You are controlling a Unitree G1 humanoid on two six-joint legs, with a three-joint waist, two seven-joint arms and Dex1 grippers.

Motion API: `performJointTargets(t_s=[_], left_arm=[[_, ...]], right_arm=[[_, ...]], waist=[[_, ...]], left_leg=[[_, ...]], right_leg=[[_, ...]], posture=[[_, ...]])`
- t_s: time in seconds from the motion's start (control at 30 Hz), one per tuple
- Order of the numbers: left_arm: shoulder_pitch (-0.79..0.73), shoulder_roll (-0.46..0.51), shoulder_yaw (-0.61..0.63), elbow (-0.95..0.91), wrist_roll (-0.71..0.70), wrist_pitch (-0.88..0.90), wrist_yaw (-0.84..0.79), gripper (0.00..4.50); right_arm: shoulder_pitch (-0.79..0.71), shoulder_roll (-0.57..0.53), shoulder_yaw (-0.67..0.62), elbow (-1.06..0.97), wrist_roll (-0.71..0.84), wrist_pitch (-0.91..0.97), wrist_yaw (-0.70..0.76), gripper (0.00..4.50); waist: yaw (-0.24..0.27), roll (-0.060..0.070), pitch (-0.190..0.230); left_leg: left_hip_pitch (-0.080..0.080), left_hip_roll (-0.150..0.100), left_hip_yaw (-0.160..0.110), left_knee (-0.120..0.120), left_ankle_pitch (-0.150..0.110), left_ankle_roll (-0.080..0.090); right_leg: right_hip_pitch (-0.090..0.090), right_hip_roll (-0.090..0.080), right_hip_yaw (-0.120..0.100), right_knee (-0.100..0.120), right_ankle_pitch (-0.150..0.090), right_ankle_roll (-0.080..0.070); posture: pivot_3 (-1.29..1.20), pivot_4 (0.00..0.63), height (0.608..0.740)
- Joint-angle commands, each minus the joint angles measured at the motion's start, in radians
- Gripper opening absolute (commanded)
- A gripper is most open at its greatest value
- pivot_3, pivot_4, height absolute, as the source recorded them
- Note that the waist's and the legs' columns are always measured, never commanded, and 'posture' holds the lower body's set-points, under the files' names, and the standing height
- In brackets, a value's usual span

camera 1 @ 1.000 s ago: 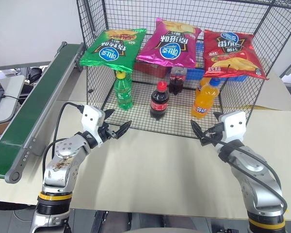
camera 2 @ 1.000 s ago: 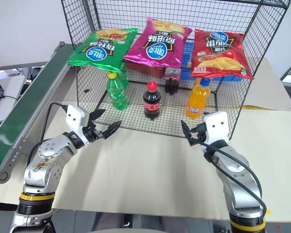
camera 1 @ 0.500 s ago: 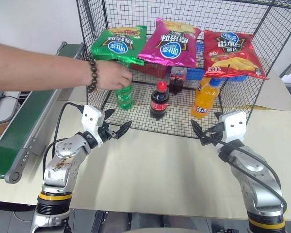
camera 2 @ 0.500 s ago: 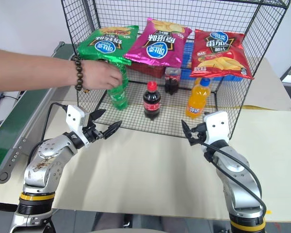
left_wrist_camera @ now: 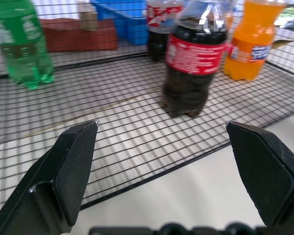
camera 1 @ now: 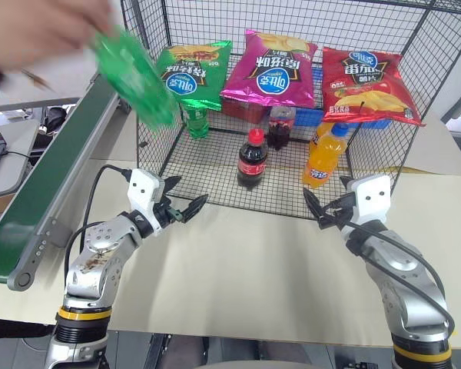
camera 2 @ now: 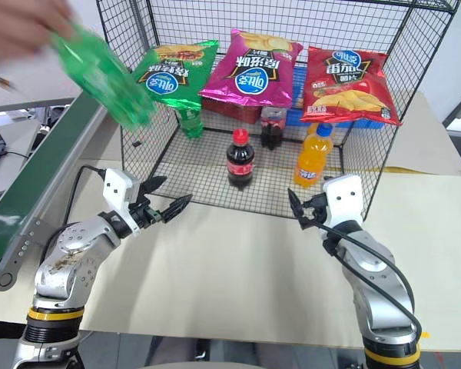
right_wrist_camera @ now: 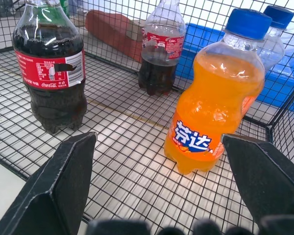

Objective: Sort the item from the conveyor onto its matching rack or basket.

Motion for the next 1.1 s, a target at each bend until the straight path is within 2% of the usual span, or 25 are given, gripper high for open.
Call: performJointTargets(t_s=[0.03, 0.33, 0.53, 0.77, 1.1], left_arm=[[-0.024, 0.011, 0.068, -0.021, -0.011, -0.009, 0.041, 4.45], [-0.009, 0.068, 0.25, 0.048, 0.011, -0.042, 0.132, 4.45], [-0.01, 0.074, 0.309, 0.088, -0.008, -0.044, 0.146, 4.45], [0.0, 0.074, 0.337, 0.102, -0.004, -0.052, 0.171, 4.45], [0.023, 0.053, 0.465, 0.069, 0.008, -0.082, 0.332, 4.45]], right_arm=[[-0.019, -0.002, -0.011, -0.034, -0.004, -0.007, 0.001, 4.5], [-0.048, -0.033, 0.019, -0.072, 0.057, 0.01, 0.098, 4.5], [-0.117, -0.08, 0.04, -0.117, 0.211, 0.096, 0.24, 4.5], [-0.329, -0.163, 0.037, -0.091, 0.462, 0.234, 0.416, 4.5], [-0.638, -0.145, 0.063, 0.033, 0.611, 0.321, 0.462, 4.5]], waist=[[0.0, 0.0, 0.0], [0.001, 0.0, 0.0], [0.001, 0.0, 0.0], [-0.001, -0.001, 0.0], [-0.001, -0.001, 0.0]], left_leg=[[0.0, 0.0, 0.0, 0.0, 0.0, 0.0], [0.0, 0.0, 0.0, 0.0, 0.0, 0.0], [0.0, 0.0, 0.0, 0.0, 0.0, 0.0], [0.001, 0.001, -0.001, 0.0, 0.0, 0.0], [0.001, 0.001, -0.002, 0.0, 0.0, 0.0]], right_leg=[[0.0, 0.0, 0.0, 0.0, 0.0, 0.0], [0.0, 0.0, 0.0, 0.0, 0.0, 0.0], [0.0, -0.001, -0.001, 0.0, 0.0, 0.0], [0.001, -0.001, -0.002, 0.0, 0.0, 0.0], [0.0, -0.002, -0.002, 0.0, 0.0, 0.0]], posture=[[0.0, 0.15, 0.74], [0.0, 0.15, 0.74], [0.0, 0.15, 0.74], [0.0, 0.15, 0.74], [0.0, 0.15, 0.74]])
